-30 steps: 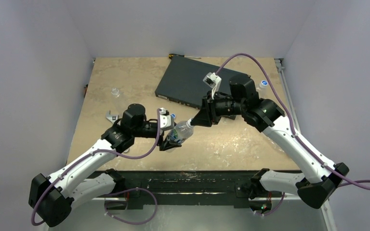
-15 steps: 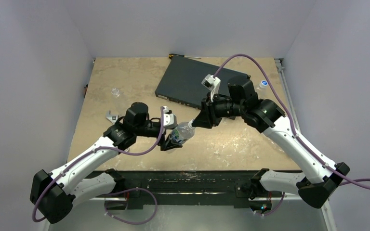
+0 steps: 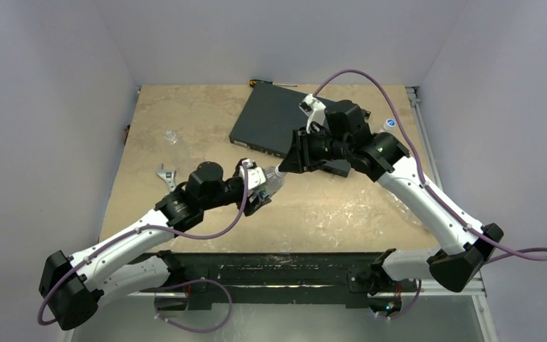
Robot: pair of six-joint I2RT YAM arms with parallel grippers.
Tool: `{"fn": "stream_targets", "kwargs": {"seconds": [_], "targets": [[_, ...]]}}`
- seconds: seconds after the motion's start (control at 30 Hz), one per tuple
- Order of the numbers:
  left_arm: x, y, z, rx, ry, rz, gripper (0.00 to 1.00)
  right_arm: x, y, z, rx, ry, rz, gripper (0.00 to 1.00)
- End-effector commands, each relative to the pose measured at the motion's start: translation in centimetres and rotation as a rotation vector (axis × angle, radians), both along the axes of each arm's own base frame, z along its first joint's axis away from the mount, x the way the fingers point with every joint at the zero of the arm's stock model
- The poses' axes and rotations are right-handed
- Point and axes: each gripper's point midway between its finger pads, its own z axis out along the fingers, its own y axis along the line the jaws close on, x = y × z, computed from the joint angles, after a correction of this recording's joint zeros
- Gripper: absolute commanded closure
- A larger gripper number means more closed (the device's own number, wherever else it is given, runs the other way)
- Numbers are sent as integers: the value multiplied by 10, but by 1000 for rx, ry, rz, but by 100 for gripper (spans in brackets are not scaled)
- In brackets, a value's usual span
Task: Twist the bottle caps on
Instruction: Screw the bottle cap onto the plastic bottle.
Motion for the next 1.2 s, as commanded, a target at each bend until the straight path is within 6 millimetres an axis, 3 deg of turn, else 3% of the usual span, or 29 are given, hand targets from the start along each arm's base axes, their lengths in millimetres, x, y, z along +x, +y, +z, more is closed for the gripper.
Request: {"fn": "stream_targets", "kwargs": {"seconds": [0.0,0.17,0.33,0.53,0.7,0.83,1.0,1.17], "targets": [[44,-1,98,-261,-317,230,100,-6,-9,-48,-145,264,-166,94],[53,-3,102,-293,-378,316,100,6,-8,-74,-191,357,-294,92],[52,-17,81,-254,-364,308,100,15,-4,-82,-187,401,-365,87],[47,-15,49,-213,-278,313,100,29,-4,-45,-146,333,-412,66],[37,-13,26,-202,-189,301,100,32,-17,-13,-122,239,-437,25],[30,-13,10,-179,-123,283,100,31,-29,15,-86,142,-445,5],[11,-21,7,-184,-54,164,100,18,-36,50,-30,-49,-315,2],[-15,-28,21,-226,65,-80,100,-8,-35,55,-64,-237,-25,7]]}}
